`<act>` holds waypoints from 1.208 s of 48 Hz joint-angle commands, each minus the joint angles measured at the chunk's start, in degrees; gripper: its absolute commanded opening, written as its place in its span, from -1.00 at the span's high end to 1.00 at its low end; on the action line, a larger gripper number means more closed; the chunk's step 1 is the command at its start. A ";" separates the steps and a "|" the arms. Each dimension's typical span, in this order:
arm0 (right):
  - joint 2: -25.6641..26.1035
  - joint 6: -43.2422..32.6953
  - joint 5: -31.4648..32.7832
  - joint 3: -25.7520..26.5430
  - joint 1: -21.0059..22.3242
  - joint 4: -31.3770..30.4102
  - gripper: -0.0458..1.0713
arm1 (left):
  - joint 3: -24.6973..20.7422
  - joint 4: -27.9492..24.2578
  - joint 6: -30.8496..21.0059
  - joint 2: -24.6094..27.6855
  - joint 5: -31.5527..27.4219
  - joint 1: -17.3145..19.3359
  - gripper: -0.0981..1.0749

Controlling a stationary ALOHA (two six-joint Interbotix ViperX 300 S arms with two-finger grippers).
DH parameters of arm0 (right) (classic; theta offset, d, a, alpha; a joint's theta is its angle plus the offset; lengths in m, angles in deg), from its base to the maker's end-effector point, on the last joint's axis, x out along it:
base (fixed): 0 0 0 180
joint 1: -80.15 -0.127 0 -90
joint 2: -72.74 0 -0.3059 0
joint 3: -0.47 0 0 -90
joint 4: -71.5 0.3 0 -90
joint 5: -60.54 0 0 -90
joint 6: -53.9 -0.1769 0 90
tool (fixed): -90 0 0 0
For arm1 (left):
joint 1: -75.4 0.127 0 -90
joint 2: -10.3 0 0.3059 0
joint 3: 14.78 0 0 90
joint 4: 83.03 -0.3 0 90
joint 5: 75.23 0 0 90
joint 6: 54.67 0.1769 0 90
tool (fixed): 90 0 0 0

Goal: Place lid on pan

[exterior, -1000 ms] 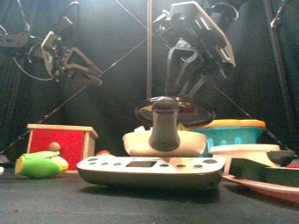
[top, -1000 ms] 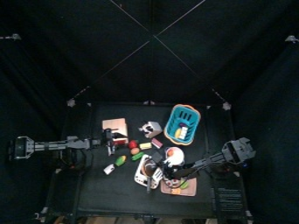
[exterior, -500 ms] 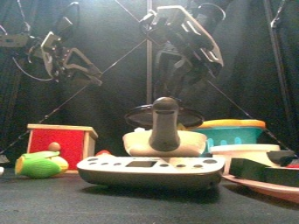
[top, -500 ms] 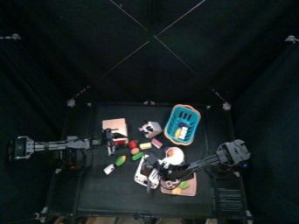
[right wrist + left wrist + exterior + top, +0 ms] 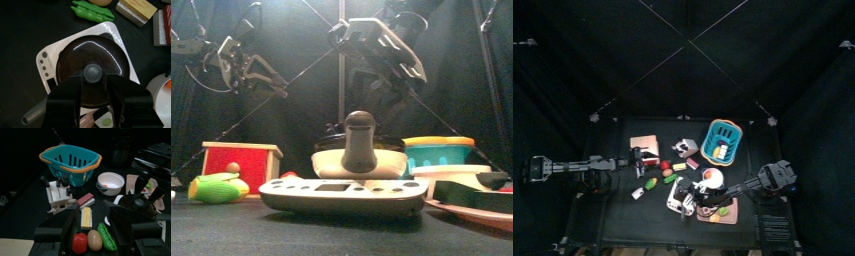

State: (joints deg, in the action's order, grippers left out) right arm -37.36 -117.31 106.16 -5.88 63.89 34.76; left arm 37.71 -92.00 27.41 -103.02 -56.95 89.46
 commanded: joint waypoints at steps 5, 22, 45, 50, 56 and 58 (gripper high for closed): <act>0.88 0.00 -0.44 1.05 0.35 -0.35 -0.15 | -0.70 -0.09 0.09 -0.09 0.18 0.09 -0.56; 0.44 0.00 -1.67 0.88 0.70 -0.09 -0.16 | -0.62 -0.09 0.09 -0.09 0.18 0.09 -0.56; 1.05 0.00 -1.58 0.97 0.70 -0.53 -0.40 | -0.62 -0.09 0.09 -0.09 0.18 0.09 -0.56; 1.67 0.00 -1.67 1.23 0.53 -0.97 -0.49 | -0.62 -0.18 0.09 -0.09 0.18 0.09 -0.56; 2.99 -0.09 -1.58 1.32 0.35 -1.58 -0.51 | -0.62 -0.09 0.09 -0.09 0.26 0.09 -0.56; 3.43 -0.09 -1.58 1.32 0.35 -1.67 -0.51 | -0.62 -0.09 0.09 -0.09 0.18 0.09 -0.56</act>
State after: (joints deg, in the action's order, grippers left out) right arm -37.54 -117.31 104.57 -5.88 64.33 33.53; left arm 37.80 -92.00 27.41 -103.02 -56.95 89.46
